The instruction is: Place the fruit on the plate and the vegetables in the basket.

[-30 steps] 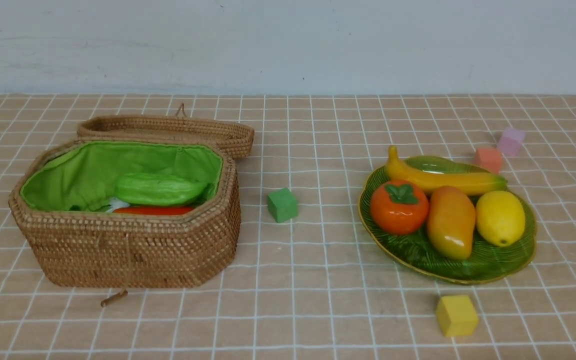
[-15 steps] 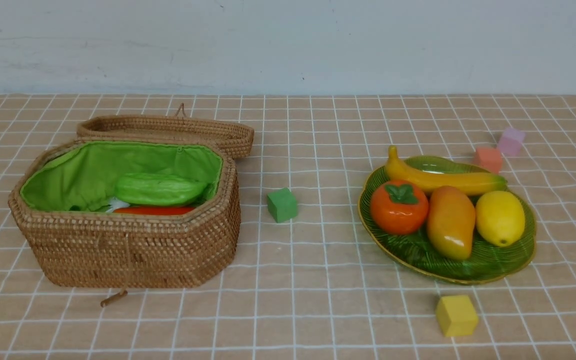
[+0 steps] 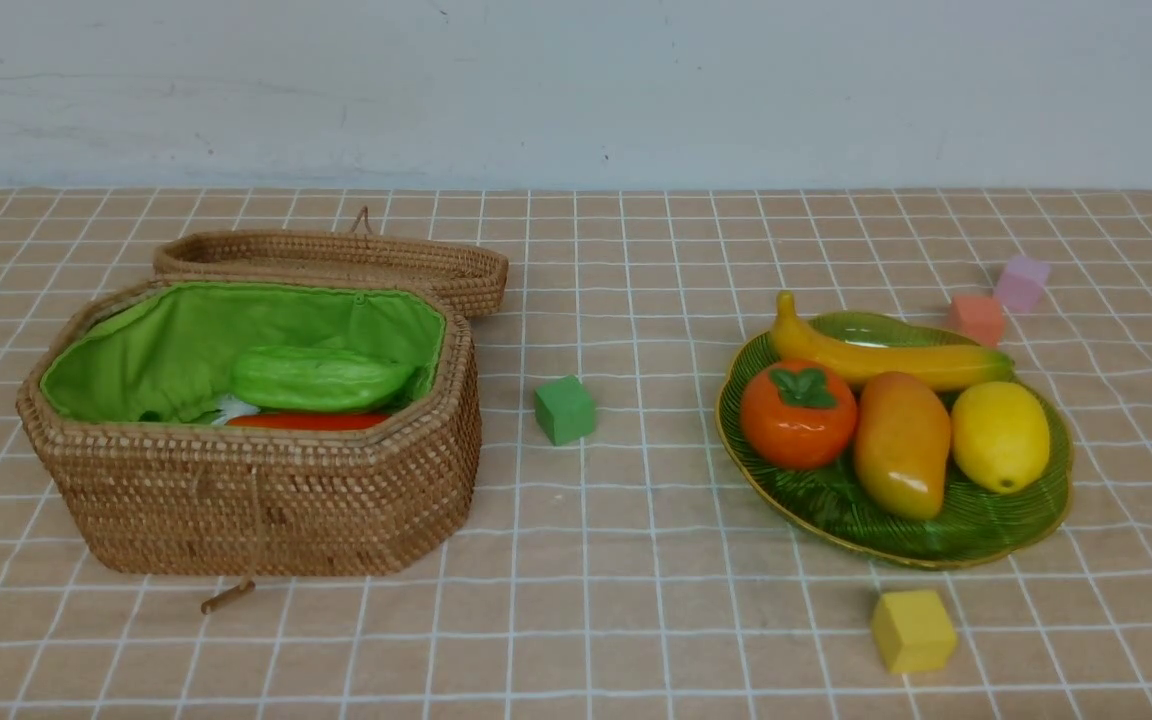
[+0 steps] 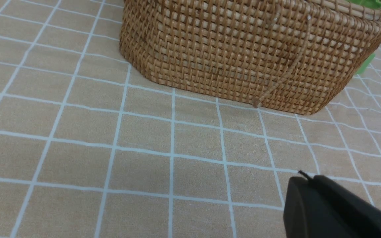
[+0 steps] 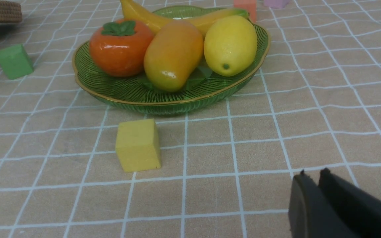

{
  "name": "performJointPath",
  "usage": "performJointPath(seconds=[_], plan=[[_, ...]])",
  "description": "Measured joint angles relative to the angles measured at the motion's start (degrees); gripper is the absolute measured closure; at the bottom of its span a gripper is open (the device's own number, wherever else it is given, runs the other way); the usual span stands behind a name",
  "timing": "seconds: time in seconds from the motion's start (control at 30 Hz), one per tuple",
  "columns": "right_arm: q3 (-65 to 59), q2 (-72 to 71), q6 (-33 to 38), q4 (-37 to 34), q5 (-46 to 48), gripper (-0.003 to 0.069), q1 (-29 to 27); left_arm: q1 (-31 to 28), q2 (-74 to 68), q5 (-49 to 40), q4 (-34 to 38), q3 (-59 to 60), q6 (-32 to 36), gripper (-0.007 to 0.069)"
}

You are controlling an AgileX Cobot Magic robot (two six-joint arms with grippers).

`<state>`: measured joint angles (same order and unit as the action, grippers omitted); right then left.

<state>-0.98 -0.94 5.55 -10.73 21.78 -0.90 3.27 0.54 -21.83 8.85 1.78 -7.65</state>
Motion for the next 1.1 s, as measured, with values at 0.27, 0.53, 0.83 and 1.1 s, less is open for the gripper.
performJointPath(seconds=[0.27,0.53,0.83,1.1], plan=[[0.0,0.0,0.0,-0.14,0.02,0.0572,0.0,0.0,0.0,0.0,0.0,0.0,0.0,0.0617],[0.04,0.0,0.0,-0.14,0.08,0.0564,0.0,0.0,0.0,0.0,0.0,0.0,0.0,0.0607],[0.04,0.0,0.0,-0.21,0.13,0.055,0.0,0.0,0.0,0.0,0.0,0.0,0.0,0.0603],[0.04,0.0,0.0,-0.21,0.13,0.054,0.0,0.0,0.0,0.0,0.0,0.0,0.0,0.0595]])
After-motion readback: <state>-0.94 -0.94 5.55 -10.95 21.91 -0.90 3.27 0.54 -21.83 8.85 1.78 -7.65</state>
